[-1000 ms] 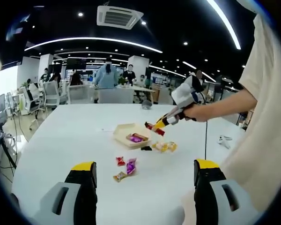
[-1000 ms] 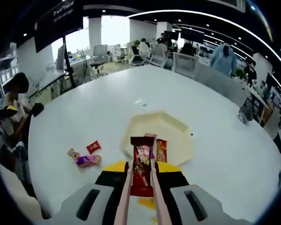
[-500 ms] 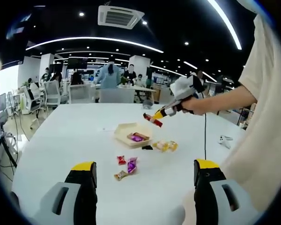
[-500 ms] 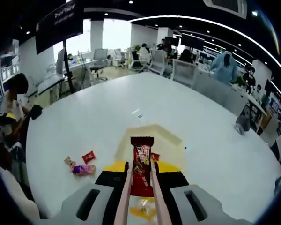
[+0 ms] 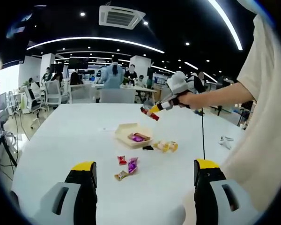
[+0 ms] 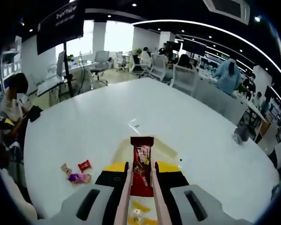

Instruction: Place the target food into the container with the food tongs after gripping and lifting it, then release it inside without dropping or visibly crushing the food.

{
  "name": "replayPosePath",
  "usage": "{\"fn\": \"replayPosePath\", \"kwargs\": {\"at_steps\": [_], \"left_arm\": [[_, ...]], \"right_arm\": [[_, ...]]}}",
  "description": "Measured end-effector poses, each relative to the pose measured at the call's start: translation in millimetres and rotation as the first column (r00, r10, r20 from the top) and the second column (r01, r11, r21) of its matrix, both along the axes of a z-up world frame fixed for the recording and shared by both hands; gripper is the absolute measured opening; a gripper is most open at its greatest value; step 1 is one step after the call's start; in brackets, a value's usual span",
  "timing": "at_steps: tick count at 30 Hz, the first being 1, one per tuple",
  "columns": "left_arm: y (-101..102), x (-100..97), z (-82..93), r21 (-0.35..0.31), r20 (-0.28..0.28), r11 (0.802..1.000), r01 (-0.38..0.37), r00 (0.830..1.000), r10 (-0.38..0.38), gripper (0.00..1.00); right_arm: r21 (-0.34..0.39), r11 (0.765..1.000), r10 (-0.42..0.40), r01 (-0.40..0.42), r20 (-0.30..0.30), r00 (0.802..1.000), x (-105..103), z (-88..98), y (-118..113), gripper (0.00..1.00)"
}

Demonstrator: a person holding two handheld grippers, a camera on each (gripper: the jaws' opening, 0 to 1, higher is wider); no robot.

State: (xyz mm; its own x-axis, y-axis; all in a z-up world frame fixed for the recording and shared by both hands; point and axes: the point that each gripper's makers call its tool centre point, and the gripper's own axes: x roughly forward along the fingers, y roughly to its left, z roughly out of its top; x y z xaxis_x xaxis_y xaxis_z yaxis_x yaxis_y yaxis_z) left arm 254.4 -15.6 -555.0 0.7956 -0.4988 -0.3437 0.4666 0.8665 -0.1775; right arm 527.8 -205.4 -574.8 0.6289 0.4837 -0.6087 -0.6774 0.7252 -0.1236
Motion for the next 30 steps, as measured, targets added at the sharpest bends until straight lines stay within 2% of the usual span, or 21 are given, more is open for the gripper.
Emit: {"fn": "replayPosePath", "kwargs": {"at_steps": [19, 30], "left_arm": [[3, 0.8, -1.5, 0.003, -0.009, 1.0, -0.006, 1.0, 0.006, 0.85], [5, 2.1, -0.6, 0.0, -0.007, 1.0, -0.013, 1.0, 0.013, 0.85]], "right_arm": [[0.018, 1.0, 0.021, -0.022, 0.049, 0.999, 30, 23.8, 19, 0.22], [0.024, 0.999, 0.022, -0.023, 0.072, 0.997, 44, 36.6, 23, 0.22]]}}
